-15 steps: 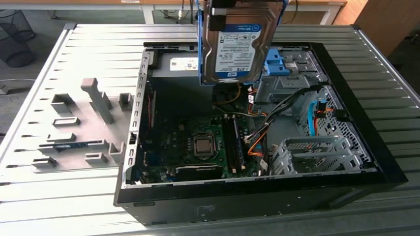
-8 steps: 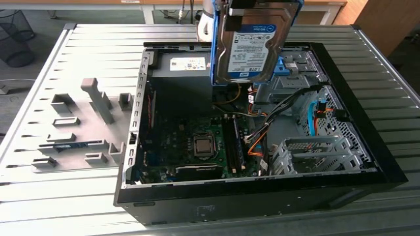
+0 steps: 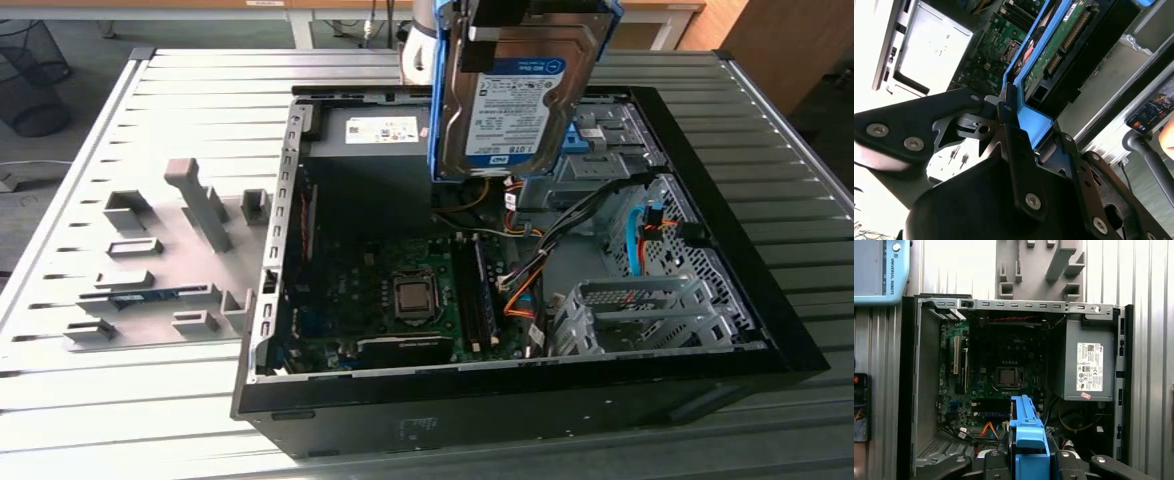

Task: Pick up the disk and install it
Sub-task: 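Insert the disk into the insertion slot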

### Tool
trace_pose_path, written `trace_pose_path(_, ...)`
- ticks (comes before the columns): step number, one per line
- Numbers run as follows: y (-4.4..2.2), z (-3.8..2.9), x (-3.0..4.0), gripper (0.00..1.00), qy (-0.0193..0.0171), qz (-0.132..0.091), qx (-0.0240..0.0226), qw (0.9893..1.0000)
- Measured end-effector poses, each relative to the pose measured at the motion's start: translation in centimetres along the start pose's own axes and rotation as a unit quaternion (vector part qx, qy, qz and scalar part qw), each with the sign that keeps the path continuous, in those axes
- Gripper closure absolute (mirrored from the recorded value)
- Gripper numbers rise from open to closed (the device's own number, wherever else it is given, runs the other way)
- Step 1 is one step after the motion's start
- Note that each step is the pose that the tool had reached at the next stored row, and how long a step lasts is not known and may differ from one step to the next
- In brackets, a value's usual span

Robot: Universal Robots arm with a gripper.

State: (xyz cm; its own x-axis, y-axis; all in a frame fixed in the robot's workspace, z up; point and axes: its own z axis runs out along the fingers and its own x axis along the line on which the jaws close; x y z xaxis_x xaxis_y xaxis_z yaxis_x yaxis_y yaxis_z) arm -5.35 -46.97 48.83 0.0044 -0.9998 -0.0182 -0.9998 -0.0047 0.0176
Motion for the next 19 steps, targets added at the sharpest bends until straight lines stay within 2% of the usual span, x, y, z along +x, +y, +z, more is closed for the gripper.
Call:
trace_pose_path(4,0.01,0.00,0.89,0.63,0.0000,0.000,0.0000,1.0000)
trace_pose_path(19,0.01,-0.01,1.16,0.63,0.0000,0.000,0.0000,1.0000)
